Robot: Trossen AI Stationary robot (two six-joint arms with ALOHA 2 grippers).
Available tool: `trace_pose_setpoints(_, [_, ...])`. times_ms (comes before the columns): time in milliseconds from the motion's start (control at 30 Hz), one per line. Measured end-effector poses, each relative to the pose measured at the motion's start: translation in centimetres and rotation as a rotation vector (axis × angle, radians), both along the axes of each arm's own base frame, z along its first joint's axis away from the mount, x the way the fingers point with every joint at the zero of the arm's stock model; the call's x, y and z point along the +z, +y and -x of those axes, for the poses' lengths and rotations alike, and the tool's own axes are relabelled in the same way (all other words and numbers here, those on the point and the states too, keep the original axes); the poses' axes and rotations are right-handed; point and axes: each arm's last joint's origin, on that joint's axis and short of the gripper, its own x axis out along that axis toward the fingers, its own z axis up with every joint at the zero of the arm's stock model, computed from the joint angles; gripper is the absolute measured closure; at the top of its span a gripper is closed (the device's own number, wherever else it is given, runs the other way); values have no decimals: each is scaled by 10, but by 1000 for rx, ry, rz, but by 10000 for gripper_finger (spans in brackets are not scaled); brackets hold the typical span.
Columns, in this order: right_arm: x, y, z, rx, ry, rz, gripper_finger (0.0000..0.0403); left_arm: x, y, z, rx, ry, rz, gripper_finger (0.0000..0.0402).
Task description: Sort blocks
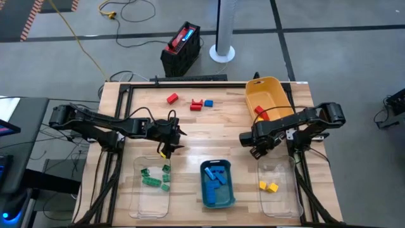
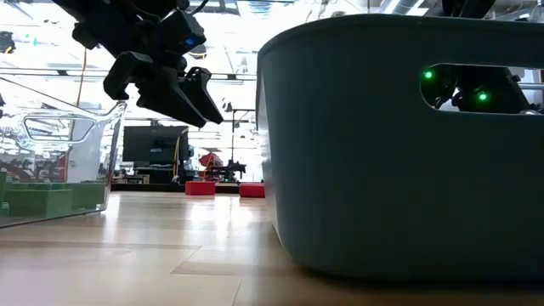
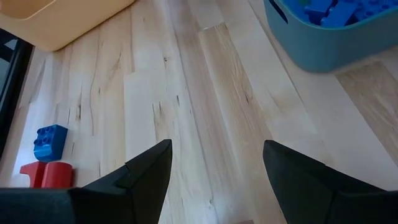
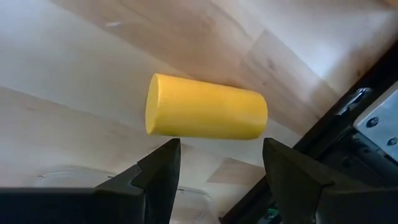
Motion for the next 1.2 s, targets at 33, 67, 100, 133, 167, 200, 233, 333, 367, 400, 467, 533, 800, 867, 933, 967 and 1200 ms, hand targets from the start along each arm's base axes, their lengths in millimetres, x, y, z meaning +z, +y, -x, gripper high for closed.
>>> trace_pose_setpoints(33, [0,0,0,6,-1,6,162,0,0,0,0,0,0,155])
trace_pose_setpoints(67, [0,0,0,12,-1,12,162,0,0,0,0,0,0,155])
trace_pose_setpoints(100, [-1,-1,0,16,-3,16,162,0,0,0,1,0,0,155])
trace_pose_setpoints(133, [-3,-1,1,20,-5,17,162,0,0,0,1,0,0,155])
trace_pose_setpoints(167, [-5,-1,2,30,-10,14,162,0,0,0,1,1,0,155])
trace_pose_setpoints(200, [-6,-1,1,35,-22,11,162,0,0,0,1,1,0,155])
trace_pose_setpoints(233, [-7,-1,-1,43,-45,8,162,0,0,0,1,1,0,155])
trace_pose_setpoints(333, [-10,-1,-8,65,-122,3,162,0,0,0,1,1,0,155])
trace_pose_setpoints(367, [-10,-1,-9,71,-139,0,162,0,0,0,1,1,0,155])
trace_pose_setpoints(400, [-11,-1,-11,77,-159,-1,162,0,0,0,1,1,0,155])
trace_pose_setpoints(467, [-11,-1,-14,81,-194,-2,163,0,0,0,1,1,0,155])
trace_pose_setpoints(533, [-12,-1,-16,82,-212,-3,163,0,0,0,1,1,0,155])
trace_pose_setpoints(800, [-1,-1,-30,58,-287,45,164,0,0,0,1,1,0,155])
trace_pose_setpoints(867, [4,-3,-35,52,-313,60,164,0,0,0,1,2,0,155])
trace_pose_setpoints(933, [6,-6,-40,39,-350,66,164,0,0,0,1,3,1,155])
trace_pose_setpoints(967, [7,-7,-42,36,-369,72,164,0,0,0,1,3,1,155])
trace_pose_setpoints(1200, [9,-10,-54,84,-481,143,164,0,0,0,1,3,1,155])
